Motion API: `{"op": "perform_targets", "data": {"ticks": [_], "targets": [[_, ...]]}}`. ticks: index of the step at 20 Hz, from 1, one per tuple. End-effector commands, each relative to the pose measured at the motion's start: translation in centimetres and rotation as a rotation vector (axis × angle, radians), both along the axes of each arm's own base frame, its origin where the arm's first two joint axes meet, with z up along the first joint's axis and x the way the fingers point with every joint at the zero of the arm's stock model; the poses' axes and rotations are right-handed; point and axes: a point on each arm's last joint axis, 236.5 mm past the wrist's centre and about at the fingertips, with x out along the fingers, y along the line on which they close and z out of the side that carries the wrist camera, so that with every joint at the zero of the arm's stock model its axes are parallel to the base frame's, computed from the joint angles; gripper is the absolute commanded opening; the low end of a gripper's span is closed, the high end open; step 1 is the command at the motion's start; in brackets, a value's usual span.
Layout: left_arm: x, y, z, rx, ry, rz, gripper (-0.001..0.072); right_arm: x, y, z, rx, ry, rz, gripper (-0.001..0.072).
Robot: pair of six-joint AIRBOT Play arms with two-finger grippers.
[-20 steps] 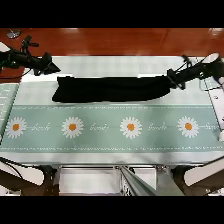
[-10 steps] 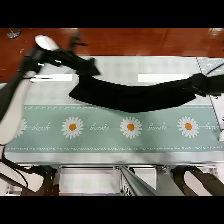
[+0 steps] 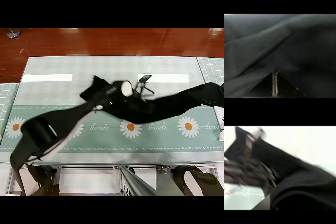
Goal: Fold the shirts.
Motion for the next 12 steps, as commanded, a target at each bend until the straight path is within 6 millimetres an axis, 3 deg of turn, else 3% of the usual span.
{"op": "perform_targets", "data": {"ticks": [1, 2, 3, 5, 7, 9, 11, 12], "targets": [[-5.9, -1.6, -0.5, 0.016, 0.064, -0.169, 0.0024, 0.1, 0.8, 0.4, -0.004, -0.027, 0.031, 0.0026], [-5.0, -0.8, 0.4, 0.018, 0.063, -0.183, 0.0024, 0.2, 1.2, 0.2, 0.000, -0.024, 0.043, 0.0026], [-2.8, 0.6, 1.6, 0.018, 0.062, -0.164, 0.0024, 0.2, 1.8, 0.0, 0.007, -0.014, 0.062, 0.0026], [4.0, 5.4, 4.9, -0.005, 0.049, -0.036, 0.0024, 0.6, 3.5, -0.5, 0.022, 0.014, 0.112, 0.0026], [11.7, 13.4, 8.8, -0.012, -0.007, 0.143, 0.0024, 1.6, 6.1, -0.7, 0.041, 0.030, 0.171, 0.0026], [17.6, 24.3, 12.8, 0.027, -0.068, 0.359, 0.0024, 3.7, 9.3, -0.6, 0.063, 0.017, 0.220, 0.0026], [20.3, 34.3, 18.2, 0.013, -0.151, 0.551, 0.0024, 6.4, 13.7, -1.1, 0.080, 0.012, 0.287, 0.0026], [20.4, 38.5, 21.4, 0.000, -0.217, 0.632, 0.0025, 8.0, 16.3, -1.8, 0.083, 0.019, 0.325, 0.0026]]}}
